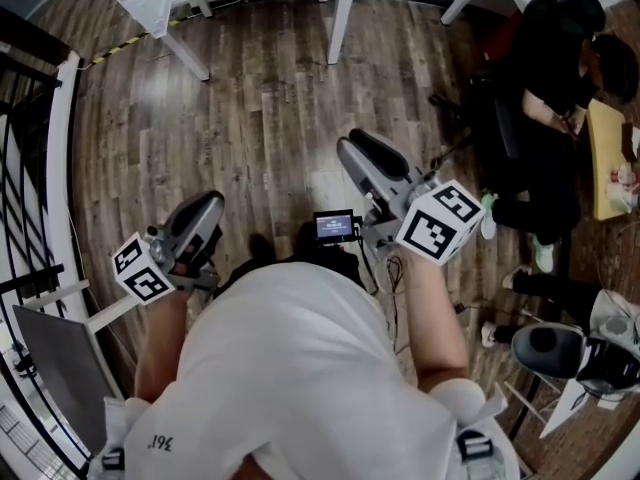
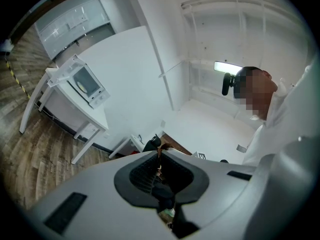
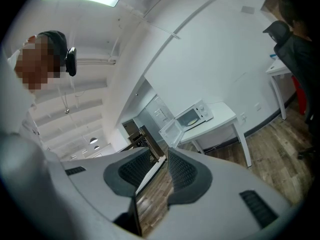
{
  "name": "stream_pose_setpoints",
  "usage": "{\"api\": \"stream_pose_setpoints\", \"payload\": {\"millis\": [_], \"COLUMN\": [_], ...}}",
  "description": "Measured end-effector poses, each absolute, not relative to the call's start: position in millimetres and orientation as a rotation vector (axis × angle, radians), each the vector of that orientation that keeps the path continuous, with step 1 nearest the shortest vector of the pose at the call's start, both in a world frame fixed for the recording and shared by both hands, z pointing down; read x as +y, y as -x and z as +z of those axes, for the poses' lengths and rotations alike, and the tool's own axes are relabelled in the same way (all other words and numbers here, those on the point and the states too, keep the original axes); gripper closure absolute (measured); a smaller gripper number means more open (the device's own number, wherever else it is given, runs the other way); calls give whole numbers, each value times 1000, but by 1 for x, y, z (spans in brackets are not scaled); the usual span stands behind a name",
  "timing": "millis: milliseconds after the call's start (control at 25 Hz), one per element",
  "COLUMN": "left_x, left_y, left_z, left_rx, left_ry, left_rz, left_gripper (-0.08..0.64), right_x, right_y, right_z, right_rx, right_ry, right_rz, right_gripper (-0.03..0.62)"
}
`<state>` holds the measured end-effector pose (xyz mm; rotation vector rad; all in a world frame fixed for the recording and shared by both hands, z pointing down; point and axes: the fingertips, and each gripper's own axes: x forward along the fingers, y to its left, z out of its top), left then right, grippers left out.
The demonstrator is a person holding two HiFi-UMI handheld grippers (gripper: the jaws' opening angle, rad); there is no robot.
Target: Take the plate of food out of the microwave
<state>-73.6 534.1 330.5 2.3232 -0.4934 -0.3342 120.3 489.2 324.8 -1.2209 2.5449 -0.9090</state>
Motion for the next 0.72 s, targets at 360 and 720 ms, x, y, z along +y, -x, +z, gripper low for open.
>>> {"api": "stream_pose_setpoints", "payload": {"millis": [360, 720], "left_x": [521, 475], "left_y": [57, 79], "left_z": [335, 343], "left_rx": [-554, -646], "left_ry": [-2293, -2278], "left_rz": [-346, -337], "left_gripper": [535, 534], "right_x": [472, 429], "right_y": [-131, -107], "right_z": [333, 344], "right_rx": [2580, 2604], "right_ry": [1171, 1140], "right_rz": [-949, -997], "right_gripper": [479, 479]}}
